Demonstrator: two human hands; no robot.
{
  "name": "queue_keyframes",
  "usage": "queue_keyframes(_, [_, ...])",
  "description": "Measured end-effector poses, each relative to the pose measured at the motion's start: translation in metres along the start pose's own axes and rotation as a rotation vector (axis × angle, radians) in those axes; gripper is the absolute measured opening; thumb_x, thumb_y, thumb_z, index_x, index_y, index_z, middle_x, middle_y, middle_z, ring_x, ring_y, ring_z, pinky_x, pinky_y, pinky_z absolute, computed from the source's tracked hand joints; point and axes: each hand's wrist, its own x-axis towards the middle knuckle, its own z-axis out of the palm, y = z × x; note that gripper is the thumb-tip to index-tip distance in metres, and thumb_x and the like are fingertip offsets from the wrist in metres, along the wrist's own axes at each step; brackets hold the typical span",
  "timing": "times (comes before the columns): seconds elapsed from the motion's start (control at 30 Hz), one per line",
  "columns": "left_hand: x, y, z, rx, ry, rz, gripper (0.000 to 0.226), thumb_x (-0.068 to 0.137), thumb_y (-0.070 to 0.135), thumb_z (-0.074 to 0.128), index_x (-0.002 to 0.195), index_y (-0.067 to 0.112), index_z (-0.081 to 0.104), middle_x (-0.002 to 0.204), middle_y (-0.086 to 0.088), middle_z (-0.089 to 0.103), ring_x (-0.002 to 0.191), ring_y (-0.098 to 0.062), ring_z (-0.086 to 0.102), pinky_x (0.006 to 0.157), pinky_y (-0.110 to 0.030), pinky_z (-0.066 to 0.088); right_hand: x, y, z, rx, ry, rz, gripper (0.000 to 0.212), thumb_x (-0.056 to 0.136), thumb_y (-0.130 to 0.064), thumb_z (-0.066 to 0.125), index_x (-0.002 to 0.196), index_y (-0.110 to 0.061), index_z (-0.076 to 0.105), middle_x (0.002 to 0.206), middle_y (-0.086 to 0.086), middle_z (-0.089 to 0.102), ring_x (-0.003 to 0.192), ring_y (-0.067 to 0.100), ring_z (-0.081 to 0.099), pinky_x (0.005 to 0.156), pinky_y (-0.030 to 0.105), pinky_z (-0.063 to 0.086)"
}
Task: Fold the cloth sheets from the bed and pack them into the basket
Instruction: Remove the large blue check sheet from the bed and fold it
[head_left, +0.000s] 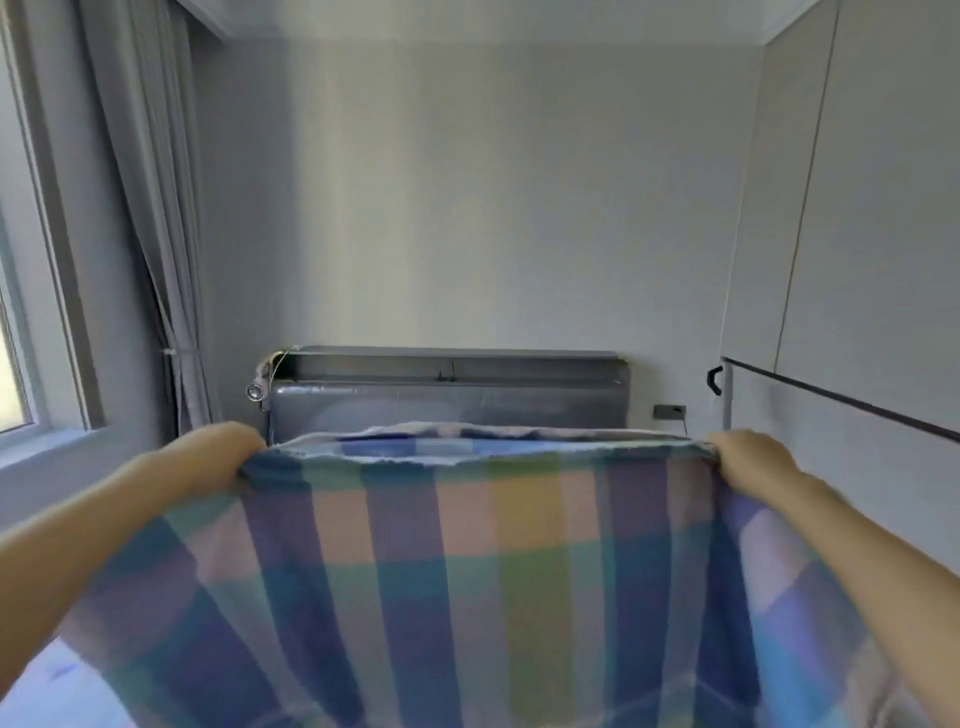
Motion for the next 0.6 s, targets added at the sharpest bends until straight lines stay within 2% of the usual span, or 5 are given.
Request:
queue_keyframes(0.13, [0.066, -0.005, 0.040, -0.192, 0.070, -0.288, 0.032, 0.095, 0.018, 0.044, 0.123, 0.017, 0.060, 0.127, -0.002, 0.060, 0.117, -0.019, 0.056, 0.099, -0.029, 0.043, 0.062, -0.055, 0.026, -0.194, -0.049, -0.056, 0.022, 0.095, -0.015, 0.038, 0.088, -0.025, 0.057, 0.118, 0.002, 0.063, 0.109, 0.021, 0.060, 0.087, 0.026, 0.046])
queue_keyframes(0.23, [0.115, -0.050, -0.064, -0.417, 0.649, -0.366, 0.022, 0.091, 0.011, 0.054, 0.103, 0.009, 0.071, 0.110, -0.017, 0.067, 0.104, -0.034, 0.062, 0.088, -0.038, 0.047, 0.162, -0.061, -0.082, 0.016, 0.354, 0.074, 0.031, 0.096, -0.011, 0.033, 0.108, -0.012, 0.062, 0.115, 0.013, 0.064, 0.105, 0.029, 0.062, 0.083, 0.032, 0.049])
queue_keyframes(0.37, [0.128, -0.125, -0.209, -0.442, 1.345, -0.402, 0.017, 0.080, 0.001, 0.053, 0.080, -0.008, 0.067, 0.082, -0.036, 0.061, 0.077, -0.051, 0.059, 0.068, -0.050, 0.049, 0.202, -0.039, -0.240, 0.154, 1.179, -0.032, 0.015, 0.085, 0.004, 0.051, 0.099, 0.003, 0.058, 0.082, 0.031, 0.058, 0.068, 0.046, 0.060, 0.054, 0.038, 0.037])
queue_keyframes(0.5, [0.137, -0.182, -0.256, -0.315, 1.221, -0.649, 0.011, 0.080, -0.011, 0.057, 0.085, -0.018, 0.063, 0.087, -0.042, 0.057, 0.085, -0.053, 0.056, 0.075, -0.051, 0.045, 0.199, -0.021, -0.290, 0.048, 1.342, -0.149, 0.032, 0.082, -0.015, 0.039, 0.091, 0.004, 0.063, 0.070, 0.032, 0.058, 0.058, 0.046, 0.059, 0.053, 0.035, 0.037])
queue_keyframes(0.6, [0.137, -0.216, -0.232, -0.226, 0.966, -0.706, 0.015, 0.074, 0.000, 0.072, 0.071, -0.012, 0.063, 0.070, -0.031, 0.052, 0.075, -0.050, 0.058, 0.064, -0.047, 0.045, 0.190, -0.006, -0.269, -0.008, 1.185, -0.135, 0.032, 0.085, -0.025, 0.046, 0.076, 0.001, 0.061, 0.062, 0.030, 0.057, 0.056, 0.044, 0.060, 0.054, 0.030, 0.037])
